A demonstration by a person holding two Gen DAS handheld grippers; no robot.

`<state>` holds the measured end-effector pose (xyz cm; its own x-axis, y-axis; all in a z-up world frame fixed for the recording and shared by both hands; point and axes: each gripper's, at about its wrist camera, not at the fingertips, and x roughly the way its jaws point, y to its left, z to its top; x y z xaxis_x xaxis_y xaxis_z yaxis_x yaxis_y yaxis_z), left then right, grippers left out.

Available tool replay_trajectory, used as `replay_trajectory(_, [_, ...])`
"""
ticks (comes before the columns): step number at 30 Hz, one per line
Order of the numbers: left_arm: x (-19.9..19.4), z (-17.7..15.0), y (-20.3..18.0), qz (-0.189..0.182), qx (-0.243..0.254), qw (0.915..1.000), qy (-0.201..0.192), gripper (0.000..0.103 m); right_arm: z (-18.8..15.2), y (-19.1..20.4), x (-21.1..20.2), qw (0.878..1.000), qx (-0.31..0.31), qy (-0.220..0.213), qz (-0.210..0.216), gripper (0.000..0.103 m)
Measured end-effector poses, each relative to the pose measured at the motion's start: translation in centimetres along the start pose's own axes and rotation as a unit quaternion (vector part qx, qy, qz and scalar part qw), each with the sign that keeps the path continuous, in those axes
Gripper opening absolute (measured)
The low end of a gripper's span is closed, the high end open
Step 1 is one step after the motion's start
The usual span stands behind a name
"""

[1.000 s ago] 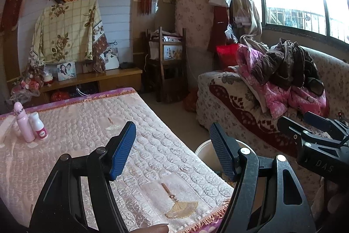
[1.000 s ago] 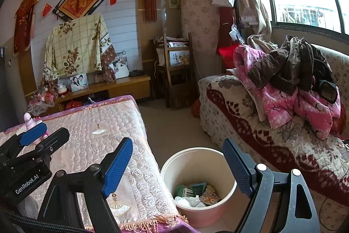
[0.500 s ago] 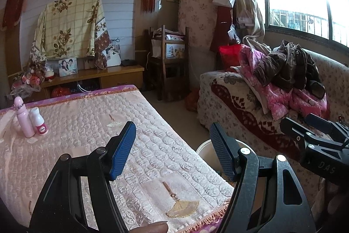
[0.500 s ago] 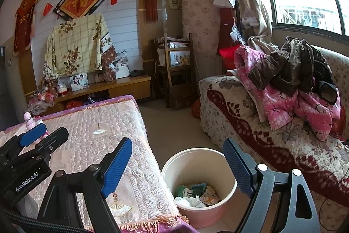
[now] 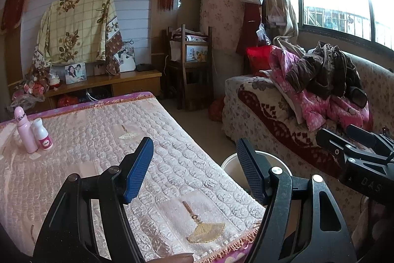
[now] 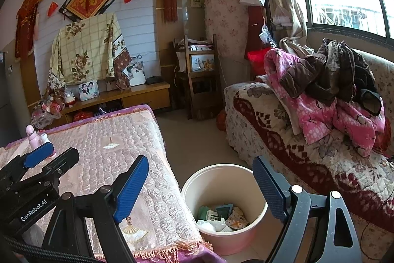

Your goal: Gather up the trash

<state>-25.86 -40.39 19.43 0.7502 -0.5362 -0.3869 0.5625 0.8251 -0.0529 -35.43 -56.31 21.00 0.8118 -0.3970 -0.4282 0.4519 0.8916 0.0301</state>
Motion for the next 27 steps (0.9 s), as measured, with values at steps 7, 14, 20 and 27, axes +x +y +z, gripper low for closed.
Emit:
replay_trajectory(7, [0.1, -0.3, 0.2, -0.001, 0.0, 1.0, 0.004, 0.069, -0.2, -0.2, 0.4, 1.0, 0.0, 0.008, 0.001, 0.085])
replay_trajectory(14, [0.3, -0.4, 0.3, -0.002, 0.0, 1.0, 0.007, 0.069, -0.4, -0.3, 0.7, 1.0, -0.001, 0.012, 0.002, 0.085])
replay_trajectory(20, [0.5, -0.8, 0.4, -0.003, -0.002, 1.0, 0.008, 0.069, -0.6, -0.5, 0.9, 1.0, 0.0, 0.015, 0.001, 0.086])
replay_trajectory(27, [0.8, -1.3, 0.8, -0.005, -0.004, 0.9999, 0.014, 0.069, -0.7, -0.6, 1.2, 1.0, -0.001, 0.017, 0.001, 0.087])
